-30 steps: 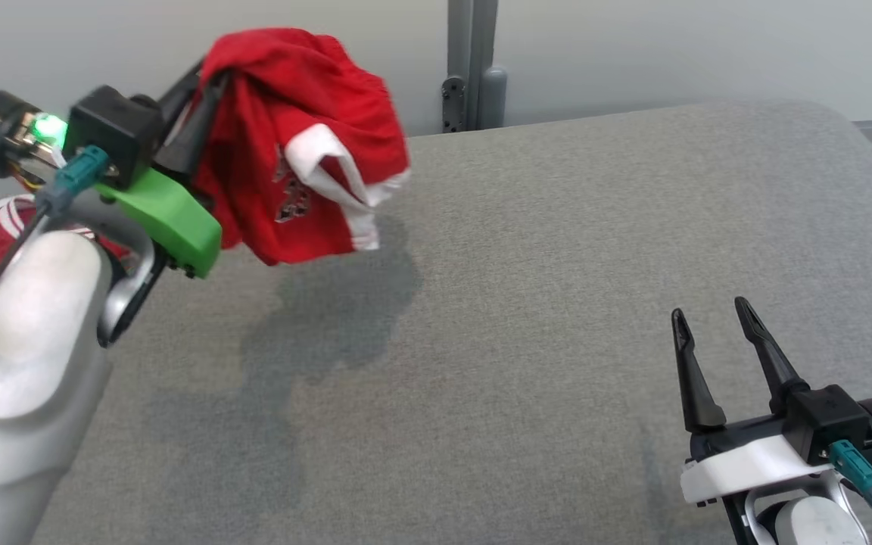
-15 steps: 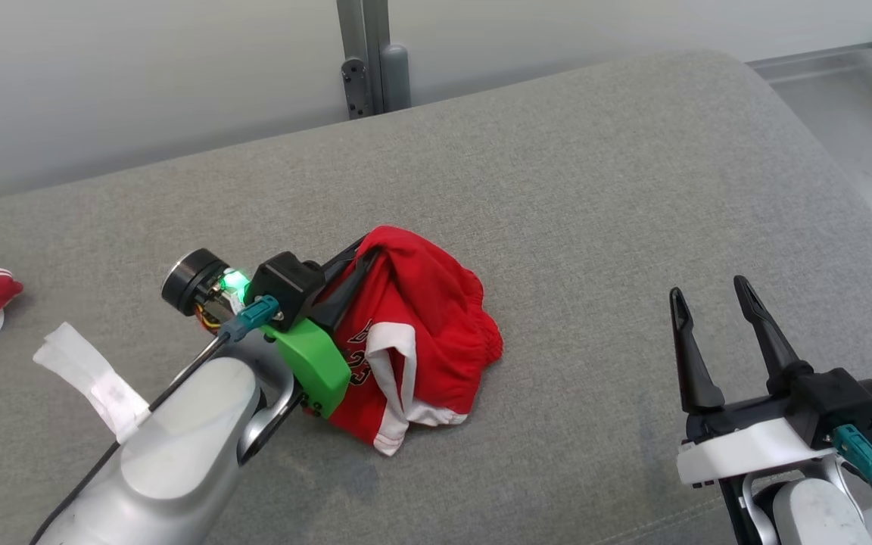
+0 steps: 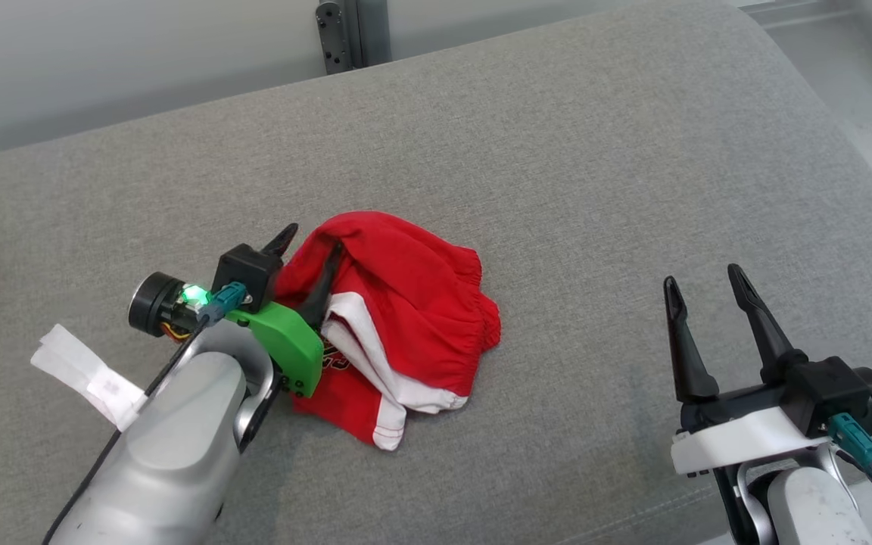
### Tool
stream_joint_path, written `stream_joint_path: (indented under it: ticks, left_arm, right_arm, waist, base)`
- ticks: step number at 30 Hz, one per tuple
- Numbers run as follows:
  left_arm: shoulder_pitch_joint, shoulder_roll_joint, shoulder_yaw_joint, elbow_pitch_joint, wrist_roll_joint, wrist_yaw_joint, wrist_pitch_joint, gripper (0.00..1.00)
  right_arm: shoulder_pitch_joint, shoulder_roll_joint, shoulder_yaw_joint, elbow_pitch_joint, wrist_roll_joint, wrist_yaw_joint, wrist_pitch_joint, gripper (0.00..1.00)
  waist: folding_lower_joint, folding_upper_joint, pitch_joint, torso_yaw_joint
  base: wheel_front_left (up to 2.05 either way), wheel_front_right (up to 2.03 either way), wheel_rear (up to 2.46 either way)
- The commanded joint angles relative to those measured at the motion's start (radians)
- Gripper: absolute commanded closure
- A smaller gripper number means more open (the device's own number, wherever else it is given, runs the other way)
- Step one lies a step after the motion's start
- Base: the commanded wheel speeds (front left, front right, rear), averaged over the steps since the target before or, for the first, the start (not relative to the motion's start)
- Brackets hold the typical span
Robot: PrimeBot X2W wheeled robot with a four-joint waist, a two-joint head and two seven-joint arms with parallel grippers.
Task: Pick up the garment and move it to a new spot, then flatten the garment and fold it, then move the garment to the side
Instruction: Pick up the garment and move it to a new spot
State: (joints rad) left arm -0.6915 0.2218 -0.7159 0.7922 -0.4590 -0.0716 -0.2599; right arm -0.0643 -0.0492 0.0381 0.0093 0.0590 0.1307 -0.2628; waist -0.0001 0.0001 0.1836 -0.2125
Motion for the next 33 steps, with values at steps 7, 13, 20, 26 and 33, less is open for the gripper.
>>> stream_joint_path:
  ticks: [7,13,20,26,33]
  left_arm:
    - [0.069,-0.001,0.1,-0.076,-0.013,0.004,-0.005,0.0]
    - [0.2,-0.001,0.213,-0.197,-0.005,0.051,-0.005,0.0]
    - [0.413,-0.033,0.375,-0.398,0.011,0.128,-0.005,0.0]
    - [0.603,-0.071,0.457,-0.555,0.074,0.157,-0.005,0.0]
    - [0.732,-0.12,0.509,-0.63,0.119,0.154,-0.005,0.0]
  right_arm:
    - [0.018,-0.002,-0.01,0.016,-0.011,0.0,-0.003,0.0]
    - [0.048,-0.002,-0.016,0.029,-0.005,0.0,-0.003,0.0]
    - [0.085,-0.002,-0.034,0.036,0.011,0.0,-0.003,0.0]
    - [0.106,-0.002,-0.034,0.039,0.026,0.0,-0.003,0.0]
    - [0.121,-0.002,-0.029,0.047,0.038,0.0,-0.003,0.0]
  waist:
    - [0.0001,-0.0001,-0.083,0.076]
    - [0.0001,-0.0001,-0.157,0.125]
    - [0.0001,-0.0001,-0.204,0.176]
    - [0.0001,-0.0001,-0.219,0.204]
    - [0.0001,-0.0001,-0.22,0.218]
  base:
    - [0.0,0.0,0.0]
    - [0.0,0.0,0.0]
    - [0.0,0.0,0.0]
    - [0.0,0.0,0.0]
    - [0.0,0.0,0.0]
